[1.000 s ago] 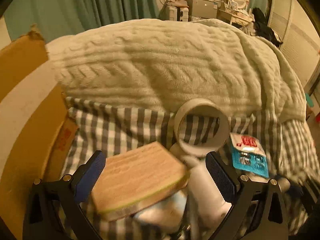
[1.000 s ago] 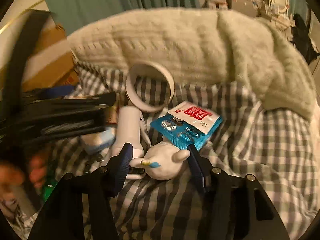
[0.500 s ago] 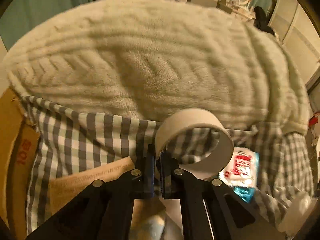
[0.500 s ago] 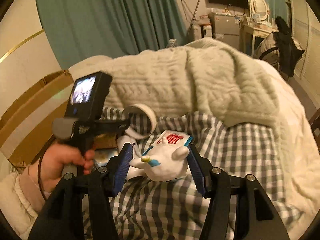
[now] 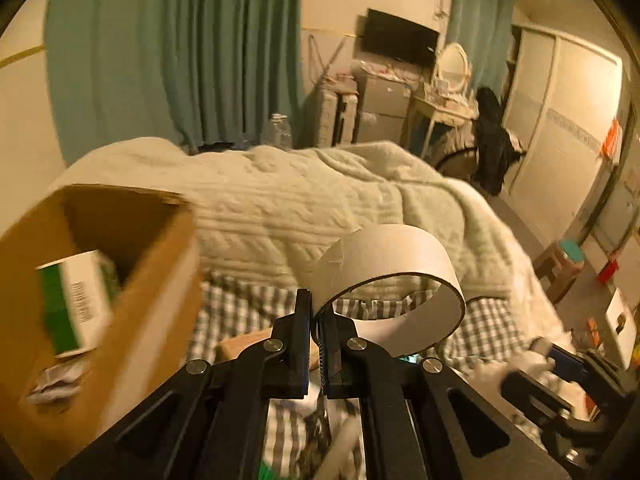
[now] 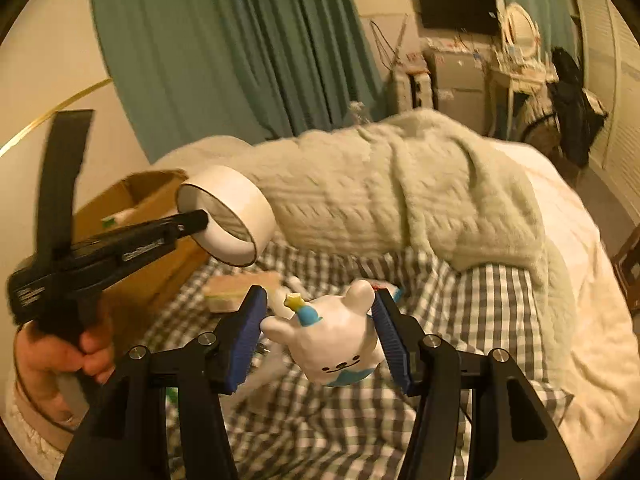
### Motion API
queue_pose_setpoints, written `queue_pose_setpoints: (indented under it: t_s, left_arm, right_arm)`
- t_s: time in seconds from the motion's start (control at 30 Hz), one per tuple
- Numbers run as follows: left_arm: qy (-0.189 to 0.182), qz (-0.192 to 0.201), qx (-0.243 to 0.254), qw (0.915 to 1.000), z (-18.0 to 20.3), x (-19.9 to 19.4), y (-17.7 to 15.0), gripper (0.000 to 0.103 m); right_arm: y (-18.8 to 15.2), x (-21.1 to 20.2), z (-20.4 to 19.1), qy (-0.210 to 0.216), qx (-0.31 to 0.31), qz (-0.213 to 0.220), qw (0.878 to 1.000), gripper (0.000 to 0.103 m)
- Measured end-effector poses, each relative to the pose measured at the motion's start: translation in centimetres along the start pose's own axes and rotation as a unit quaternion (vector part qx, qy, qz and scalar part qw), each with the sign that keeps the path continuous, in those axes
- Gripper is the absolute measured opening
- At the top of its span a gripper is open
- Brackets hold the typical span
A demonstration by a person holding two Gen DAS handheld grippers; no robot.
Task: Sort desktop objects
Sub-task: 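Drop the figurine and tape roll into the cardboard box, opening both tools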
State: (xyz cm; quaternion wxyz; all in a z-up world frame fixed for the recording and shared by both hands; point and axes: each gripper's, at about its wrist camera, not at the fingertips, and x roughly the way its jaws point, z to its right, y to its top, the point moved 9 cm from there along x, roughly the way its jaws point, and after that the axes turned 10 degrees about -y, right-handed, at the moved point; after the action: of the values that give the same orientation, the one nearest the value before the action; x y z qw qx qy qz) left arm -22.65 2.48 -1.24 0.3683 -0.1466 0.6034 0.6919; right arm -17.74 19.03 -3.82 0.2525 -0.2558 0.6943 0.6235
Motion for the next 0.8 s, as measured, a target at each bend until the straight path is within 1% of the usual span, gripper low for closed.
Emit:
queue_pose_setpoints:
  t_s: [0.03, 0.07, 0.1, 0.17, 0.2, 0.23, 0.27, 0.33, 0.37, 0.43, 0.5, 0.57, 0.63, 0.7, 0.77, 0.8]
  left_arm:
    - [-0.012, 0.003, -0.025, 0.9996, -0.4, -1.4, 0.2, 0.003]
    - [-0.016, 0.007, -0.036, 0.9992, -0.9, -2.6, 0.4, 0.003]
    - [-0.009, 0.015, -0.033, 0.9993, -1.3, -4.1, 0.8, 0.003]
    - [0.012, 0.04, -0.027, 0.9988, -2.3, -6.7, 1.5, 0.003]
    - [0.016, 0.055, -0.03, 0.9979, -2.8, -8.1, 1.8, 0.003]
    - [0.01, 0.071, -0.038, 0.9967, -3.6, -9.5, 2.2, 0.003]
    - [0.008, 0.082, -0.045, 0.9956, -4.3, -10.5, 2.7, 0.003]
    - [0.027, 0.102, -0.055, 0.9928, -6.1, -11.8, 3.4, 0.003]
    - [0.047, 0.11, -0.059, 0.9911, -7.5, -12.6, 3.5, 0.003]
    - [0.074, 0.12, -0.072, 0.9875, -10.1, -13.6, 3.6, 0.003]
    - [0.095, 0.123, -0.088, 0.984, -12.9, -14.1, 3.3, 0.003]
    - [0.129, 0.124, -0.102, 0.9785, -15.6, -14.5, 2.8, 0.003]
    - [0.161, 0.117, -0.109, 0.9738, -17.8, -13.9, 2.3, 0.003]
    - [0.185, 0.109, -0.117, 0.9696, -19.4, -13.2, 1.5, 0.003]
    - [0.196, 0.094, -0.126, 0.9678, -20.5, -12.2, 1.0, 0.006]
    - [0.203, 0.084, -0.126, 0.9674, -20.7, -11.7, 0.7, 0.013]
  right_arm:
    - [0.7, -0.9, -0.9, 0.009, -0.005, 0.007, 1.0, 0.054]
    - [1.4, -1.9, -2.1, 0.019, -0.01, 0.015, 1.0, 0.054]
    - [1.8, -2.4, -2.7, 0.025, -0.014, 0.02, 0.999, 0.054]
    - [3.2, -4.0, -5.3, 0.041, -0.033, 0.035, 0.998, 0.053]
    - [4.0, -4.7, -6.9, 0.053, -0.043, 0.042, 0.997, 0.053]
    - [4.5, -5.0, -7.7, 0.061, -0.048, 0.045, 0.996, 0.053]
    - [5.3, -5.5, -9.3, 0.074, -0.055, 0.052, 0.994, 0.053]
    - [6.7, -6.0, -12.1, 0.089, -0.073, 0.062, 0.991, 0.053]
    - [7.4, -6.1, -13.8, 0.1, -0.082, 0.066, 0.989, 0.053]
    - [8.2, -5.8, -16.5, 0.118, -0.094, 0.066, 0.986, 0.052]
    - [9.1, -4.8, -19.4, 0.141, -0.103, 0.059, 0.983, 0.052]
    - [9.4, -3.6, -22.1, 0.168, -0.108, 0.049, 0.979, 0.052]
    - [9.5, -1.9, -24.5, 0.191, -0.109, 0.039, 0.975, 0.052]
    - [9.5, -0.3, -25.8, 0.199, -0.106, 0.032, 0.974, 0.052]
    - [9.3, 1.7, -27.0, 0.219, -0.096, 0.018, 0.971, 0.053]
    - [9.3, 2.3, -27.1, 0.227, -0.089, 0.014, 0.97, 0.053]
